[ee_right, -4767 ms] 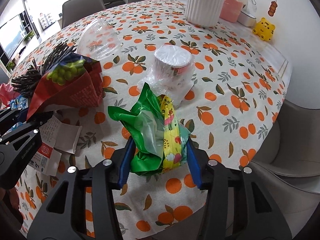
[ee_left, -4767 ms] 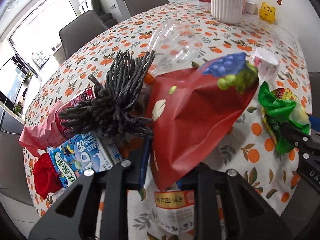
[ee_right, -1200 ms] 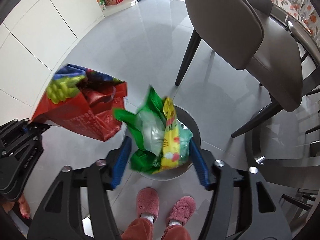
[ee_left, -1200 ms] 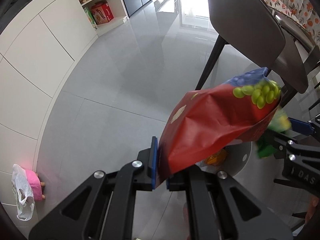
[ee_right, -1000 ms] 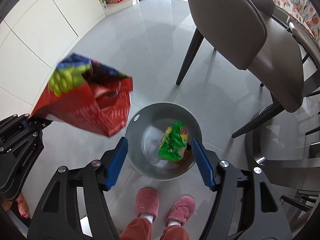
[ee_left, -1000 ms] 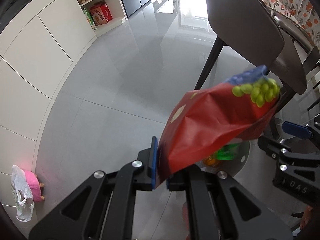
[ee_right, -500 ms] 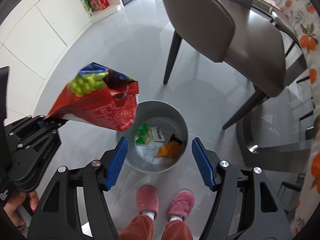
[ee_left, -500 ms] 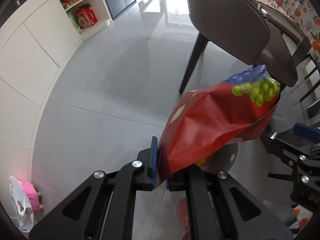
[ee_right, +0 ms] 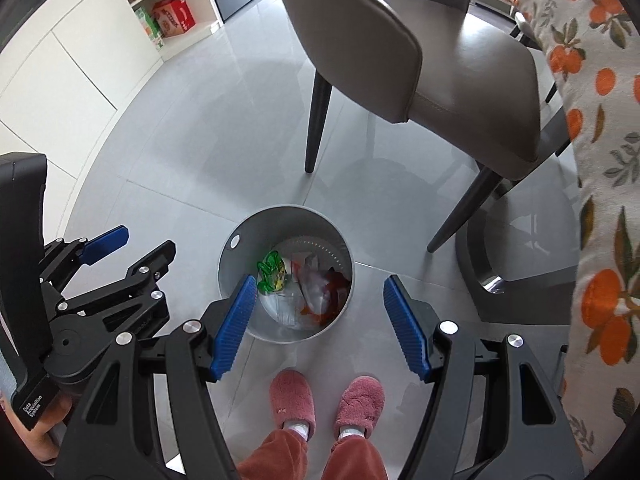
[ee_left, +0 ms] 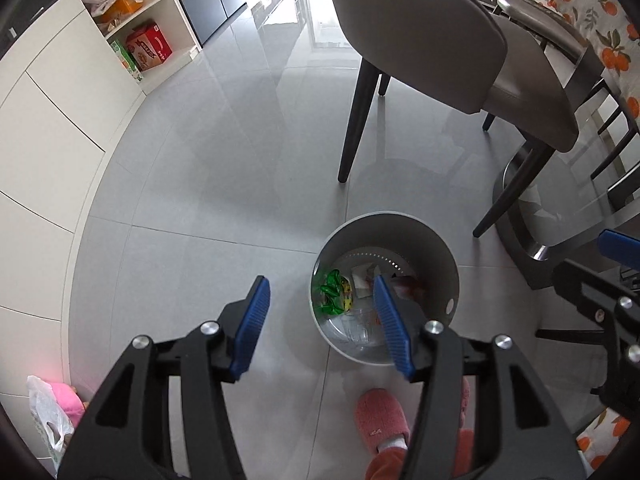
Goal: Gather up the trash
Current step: 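Move both grippers back toward the table items, then grasp the red crumpled cloth with the left gripper while the right gripper grasps the white medicine box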
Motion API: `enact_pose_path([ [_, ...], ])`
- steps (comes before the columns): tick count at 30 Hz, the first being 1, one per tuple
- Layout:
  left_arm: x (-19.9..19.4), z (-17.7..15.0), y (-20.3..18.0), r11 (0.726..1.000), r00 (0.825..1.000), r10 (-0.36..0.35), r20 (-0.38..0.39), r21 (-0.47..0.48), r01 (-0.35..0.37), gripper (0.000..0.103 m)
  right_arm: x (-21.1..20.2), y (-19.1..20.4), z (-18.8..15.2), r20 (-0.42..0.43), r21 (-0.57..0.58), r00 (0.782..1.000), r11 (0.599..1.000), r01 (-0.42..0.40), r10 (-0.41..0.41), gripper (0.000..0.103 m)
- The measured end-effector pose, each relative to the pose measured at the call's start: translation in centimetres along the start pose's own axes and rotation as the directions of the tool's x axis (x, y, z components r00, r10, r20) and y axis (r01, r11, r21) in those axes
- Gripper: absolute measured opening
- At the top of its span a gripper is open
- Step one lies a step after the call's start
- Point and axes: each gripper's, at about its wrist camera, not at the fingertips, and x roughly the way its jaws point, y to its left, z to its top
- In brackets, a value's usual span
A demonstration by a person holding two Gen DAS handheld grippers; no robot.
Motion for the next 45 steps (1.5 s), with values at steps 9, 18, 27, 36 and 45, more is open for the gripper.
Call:
enact_pose_path([
  [9,-6.3,1.8,1.4,0.999,1.000,0.025,0.010,-0.023,-0.024,0.055,-6.9,0.9,1.6,0.057,-0.013,0.998,1.000,0.000,0.001,0.064],
  [18,-19.8,5.4,1.3,0.999,0.996,0.047,0.073,0.010,-0.048,0.055,-22.4,-0.5,3.6,0.190,-0.031,0.982,0.999,-0.018,0.024,0.064],
  [27,-31.7,9.4,-5.8,0.984,0.978,-0.055,0.200,0.178,0.018,0.067,-36.4,-8.8,1.8,0.279,0.140,0.955,0.988,0.061,-0.099,0.064],
  [36,-38.9,12.6,-20.1,0.950,0.938,-0.151,0.310,0.308,0.051,0.068,-44.8,-23.1,-3.3,0.312,0.357,0.900,0.916,0.184,-0.303,0.064],
  [45,-40.9,14.0,-33.3,0.953,0.927,-0.170,0.335,0.294,0.068,0.068,-49.1,-38.4,-7.0,0.326,0.425,0.861,0.874,0.234,-0.389,0.064],
])
